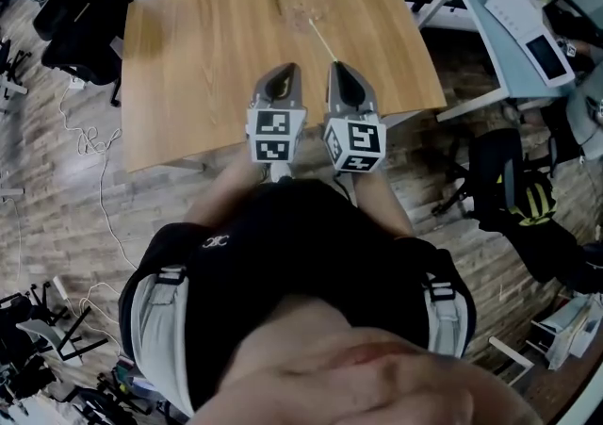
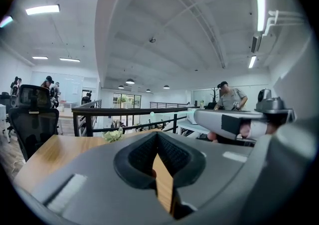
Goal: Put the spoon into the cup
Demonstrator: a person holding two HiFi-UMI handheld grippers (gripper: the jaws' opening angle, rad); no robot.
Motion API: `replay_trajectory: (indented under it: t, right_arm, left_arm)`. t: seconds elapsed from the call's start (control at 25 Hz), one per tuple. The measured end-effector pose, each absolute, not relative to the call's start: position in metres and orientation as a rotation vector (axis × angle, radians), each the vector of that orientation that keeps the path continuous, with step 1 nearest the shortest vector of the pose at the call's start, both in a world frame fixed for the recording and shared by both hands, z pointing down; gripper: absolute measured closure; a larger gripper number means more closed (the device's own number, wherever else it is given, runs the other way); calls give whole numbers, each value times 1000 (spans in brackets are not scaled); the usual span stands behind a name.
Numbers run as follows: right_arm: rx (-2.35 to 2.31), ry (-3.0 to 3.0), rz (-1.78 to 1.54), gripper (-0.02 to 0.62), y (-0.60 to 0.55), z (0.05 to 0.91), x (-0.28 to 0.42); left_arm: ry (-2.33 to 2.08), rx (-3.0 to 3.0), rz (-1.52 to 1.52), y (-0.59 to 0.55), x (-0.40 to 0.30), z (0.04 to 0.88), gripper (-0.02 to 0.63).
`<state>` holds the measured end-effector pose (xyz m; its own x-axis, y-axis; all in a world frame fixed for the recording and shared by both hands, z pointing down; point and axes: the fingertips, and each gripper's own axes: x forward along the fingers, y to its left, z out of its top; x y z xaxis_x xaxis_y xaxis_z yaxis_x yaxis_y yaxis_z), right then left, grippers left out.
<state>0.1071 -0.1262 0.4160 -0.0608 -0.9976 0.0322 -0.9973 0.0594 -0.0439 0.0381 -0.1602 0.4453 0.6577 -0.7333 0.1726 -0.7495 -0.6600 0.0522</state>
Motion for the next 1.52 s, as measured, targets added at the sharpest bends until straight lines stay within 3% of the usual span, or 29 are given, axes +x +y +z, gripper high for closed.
replay_trajectory:
  t: [0.68, 1.52]
  right_arm:
    - [-2147, 2346, -76, 589, -256, 424, 99]
    - [-2110, 2403, -210, 589, -321, 448, 189]
  left_arm:
    - [-1278, 2669, 194, -293, 20, 463, 594]
    - [-1420, 2615, 265, -333, 85, 458, 594]
